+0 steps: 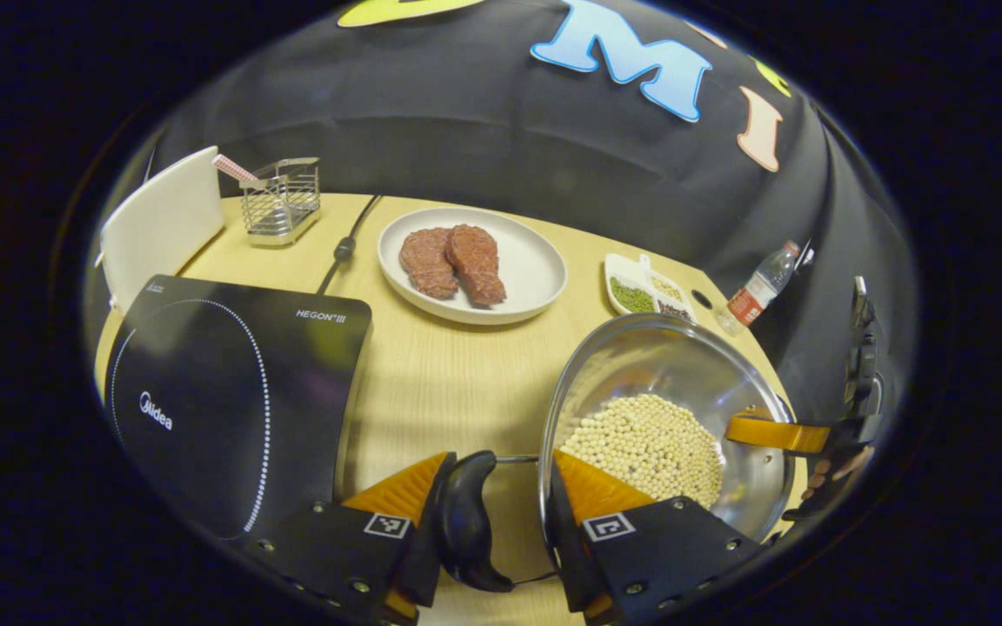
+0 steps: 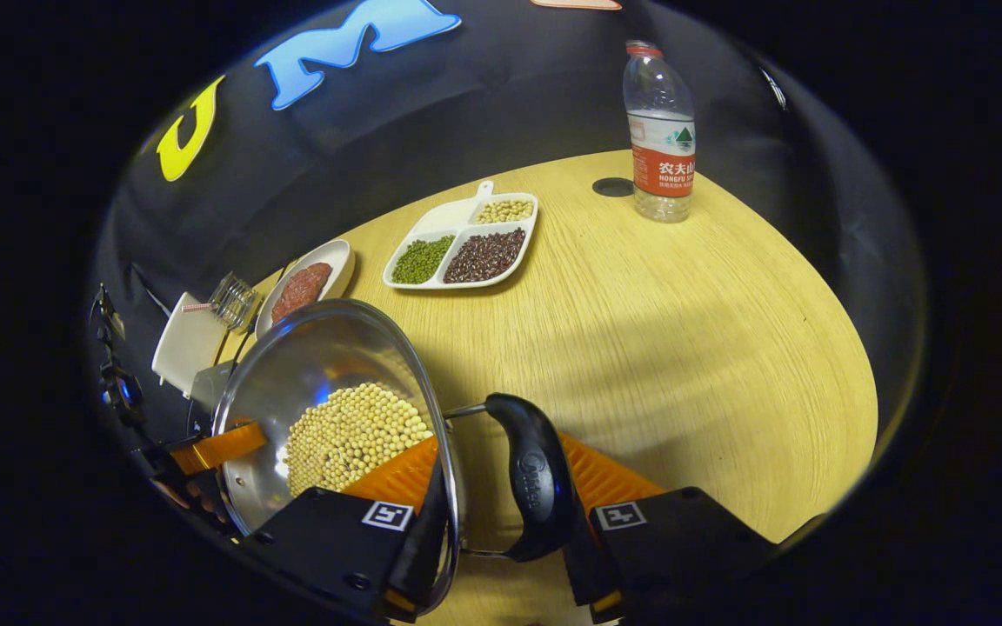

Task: First push the handle of the pot to place it horizontally, then grasp the pot with both hands and set it on the induction cooktop.

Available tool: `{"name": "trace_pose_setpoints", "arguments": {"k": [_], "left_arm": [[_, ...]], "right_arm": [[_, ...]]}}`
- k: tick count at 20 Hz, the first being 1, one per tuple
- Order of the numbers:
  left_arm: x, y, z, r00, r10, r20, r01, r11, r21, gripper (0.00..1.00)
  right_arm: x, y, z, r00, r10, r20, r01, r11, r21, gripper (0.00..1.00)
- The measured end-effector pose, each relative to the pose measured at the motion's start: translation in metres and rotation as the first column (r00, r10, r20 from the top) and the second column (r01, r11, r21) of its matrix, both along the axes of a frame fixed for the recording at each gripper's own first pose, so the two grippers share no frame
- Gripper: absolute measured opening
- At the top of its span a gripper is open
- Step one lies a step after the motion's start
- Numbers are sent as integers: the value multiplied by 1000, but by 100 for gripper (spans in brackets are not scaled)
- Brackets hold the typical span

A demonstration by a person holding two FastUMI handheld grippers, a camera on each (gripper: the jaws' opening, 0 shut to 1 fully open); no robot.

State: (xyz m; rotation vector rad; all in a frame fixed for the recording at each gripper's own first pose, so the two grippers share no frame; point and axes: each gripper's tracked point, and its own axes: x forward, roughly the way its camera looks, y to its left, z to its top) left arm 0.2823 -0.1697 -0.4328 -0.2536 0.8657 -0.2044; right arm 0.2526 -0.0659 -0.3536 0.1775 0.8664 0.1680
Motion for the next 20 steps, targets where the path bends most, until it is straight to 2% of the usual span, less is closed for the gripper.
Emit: {"name": "trace_pose_setpoints", "arguments": {"k": [2,3,8,14,19,20], "left_arm": [[-1,0,3,1000,-13,3,13,1000,6,56],[-3,-2,3,1000,-16,-1,16,1000,7,55],[-24,-5,18,999,-36,1,36,999,-8,54],[-86,-3,48,997,-67,-36,65,997,-38,54],[-138,20,76,997,-59,-42,58,998,-40,54],[-145,27,82,998,-57,-41,55,998,-41,51]], "right_arm": [[-5,0,-2,1000,1,-11,-1,1000,-5,55],[-7,-1,-3,1000,2,-7,-2,1000,-11,58],[-31,-9,12,1000,1,5,-1,1000,-26,55],[-97,-16,37,998,-36,-52,34,999,-40,55],[-148,-2,54,996,-16,-91,12,999,-39,57],[-154,3,57,995,-11,-97,7,999,-37,55]]}}
